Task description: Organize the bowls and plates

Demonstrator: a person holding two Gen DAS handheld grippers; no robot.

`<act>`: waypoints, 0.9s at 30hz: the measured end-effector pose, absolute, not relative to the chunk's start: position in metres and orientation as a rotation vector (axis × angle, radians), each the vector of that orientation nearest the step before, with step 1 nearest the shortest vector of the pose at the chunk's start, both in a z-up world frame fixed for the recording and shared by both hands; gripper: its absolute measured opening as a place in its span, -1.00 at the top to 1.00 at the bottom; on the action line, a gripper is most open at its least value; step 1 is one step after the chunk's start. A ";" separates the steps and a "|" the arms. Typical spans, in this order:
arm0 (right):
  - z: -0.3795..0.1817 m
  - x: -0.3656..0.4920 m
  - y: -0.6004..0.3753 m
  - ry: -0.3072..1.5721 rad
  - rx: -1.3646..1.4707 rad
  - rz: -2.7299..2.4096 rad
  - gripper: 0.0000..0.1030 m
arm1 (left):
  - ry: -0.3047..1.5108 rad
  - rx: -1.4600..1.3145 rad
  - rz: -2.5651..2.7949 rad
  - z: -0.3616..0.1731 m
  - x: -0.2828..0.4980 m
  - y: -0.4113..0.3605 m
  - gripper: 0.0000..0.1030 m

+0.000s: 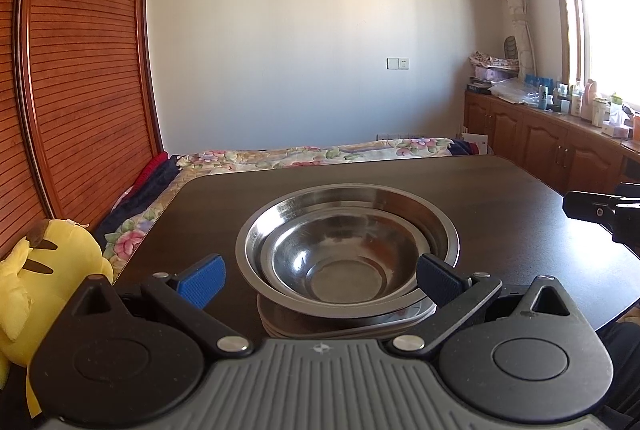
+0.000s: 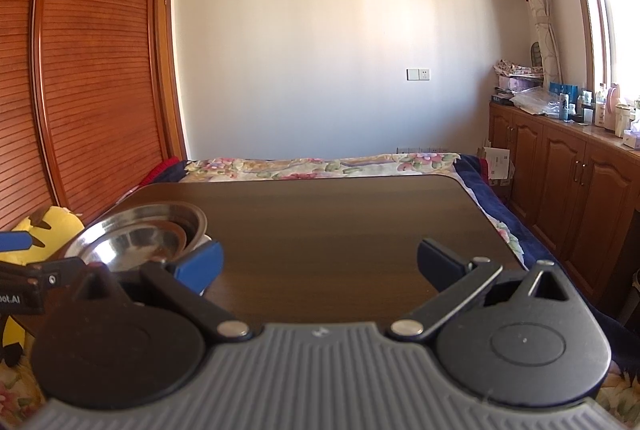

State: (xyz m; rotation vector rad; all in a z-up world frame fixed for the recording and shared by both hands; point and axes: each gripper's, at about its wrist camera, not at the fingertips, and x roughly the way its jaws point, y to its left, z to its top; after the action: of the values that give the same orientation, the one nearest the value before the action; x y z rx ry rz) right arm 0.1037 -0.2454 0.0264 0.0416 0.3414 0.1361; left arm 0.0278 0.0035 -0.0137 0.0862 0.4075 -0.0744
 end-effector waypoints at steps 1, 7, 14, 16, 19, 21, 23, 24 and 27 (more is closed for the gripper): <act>0.026 0.104 -0.245 0.341 0.042 0.135 -1.00 | 0.407 0.086 -0.074 -0.014 0.028 0.003 -1.00; 0.027 0.103 -0.247 0.340 0.043 0.134 -1.00 | 0.407 0.088 -0.074 -0.013 0.027 0.004 -1.00; 0.029 0.104 -0.250 0.341 0.041 0.135 -1.00 | 0.406 0.090 -0.075 -0.012 0.027 0.004 -1.00; 0.028 0.104 -0.250 0.340 0.041 0.133 -1.00 | 0.405 0.091 -0.074 -0.012 0.028 0.004 -1.00; 0.028 0.104 -0.250 0.341 0.041 0.134 -1.00 | 0.404 0.090 -0.074 -0.010 0.028 0.004 -1.00; 0.028 0.104 -0.250 0.341 0.041 0.134 -1.00 | 0.404 0.091 -0.074 -0.011 0.028 0.004 -1.00; 0.028 0.103 -0.250 0.341 0.039 0.134 -1.00 | 0.404 0.091 -0.074 -0.011 0.028 0.004 -1.00; 0.028 0.103 -0.250 0.341 0.040 0.134 -1.00 | 0.404 0.091 -0.075 -0.011 0.028 0.004 -1.00; 0.028 0.103 -0.250 0.341 0.039 0.135 -1.00 | 0.405 0.091 -0.074 -0.011 0.028 0.004 -1.00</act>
State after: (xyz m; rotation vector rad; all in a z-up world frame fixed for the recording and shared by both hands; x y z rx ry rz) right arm 0.1031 -0.2497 0.0277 0.0392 0.3411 0.1349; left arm 0.0278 0.0036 -0.0107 0.0909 0.4045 -0.0742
